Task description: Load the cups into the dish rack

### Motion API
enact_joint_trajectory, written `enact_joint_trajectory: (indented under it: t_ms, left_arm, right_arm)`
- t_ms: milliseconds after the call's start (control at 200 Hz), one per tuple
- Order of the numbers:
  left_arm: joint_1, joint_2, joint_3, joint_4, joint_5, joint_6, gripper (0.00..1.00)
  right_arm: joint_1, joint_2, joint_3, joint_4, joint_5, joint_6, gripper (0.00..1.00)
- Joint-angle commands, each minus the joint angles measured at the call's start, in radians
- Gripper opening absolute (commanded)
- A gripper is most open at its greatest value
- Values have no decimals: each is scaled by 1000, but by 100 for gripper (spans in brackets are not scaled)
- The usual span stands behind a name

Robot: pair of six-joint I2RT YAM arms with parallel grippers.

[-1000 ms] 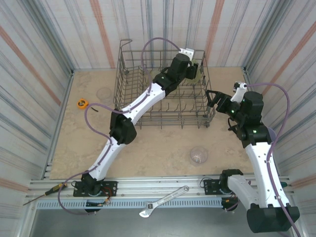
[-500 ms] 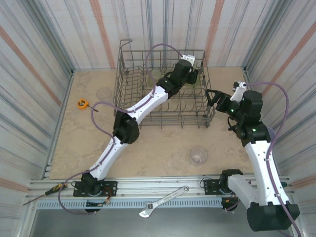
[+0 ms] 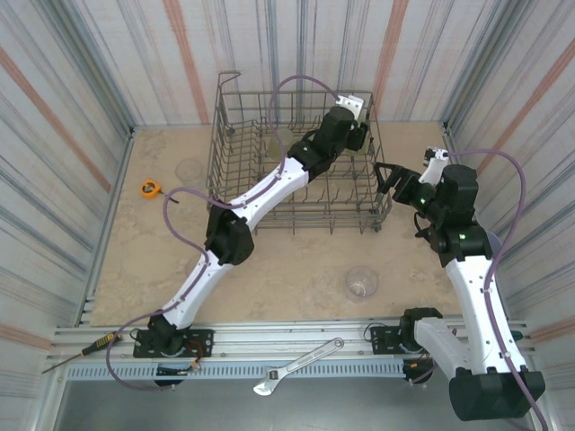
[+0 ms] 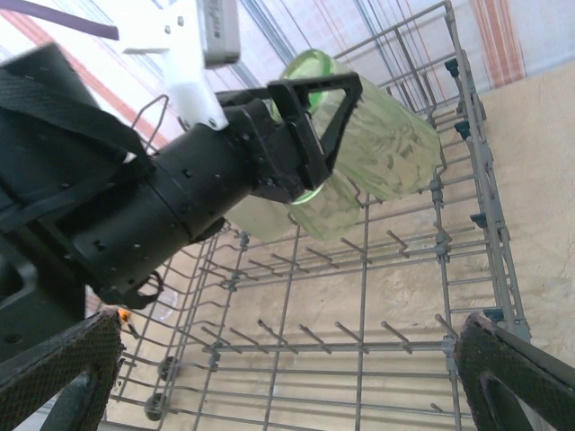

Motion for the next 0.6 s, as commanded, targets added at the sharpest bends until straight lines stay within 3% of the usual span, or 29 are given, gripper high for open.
enact_joint_trajectory:
  t_ms: [0, 376, 596]
  left_arm:
    - [-1, -95, 6, 75, -67, 71, 0]
    - [20, -41, 23, 104, -87, 112, 0]
    - [49, -15, -4, 97, -52, 40, 0]
  right_arm:
    - [-6, -16, 0, 15, -2, 4, 99]
    - [-6, -9, -9, 20, 6, 0, 99]
    - [-7, 4, -11, 30, 3, -2, 99]
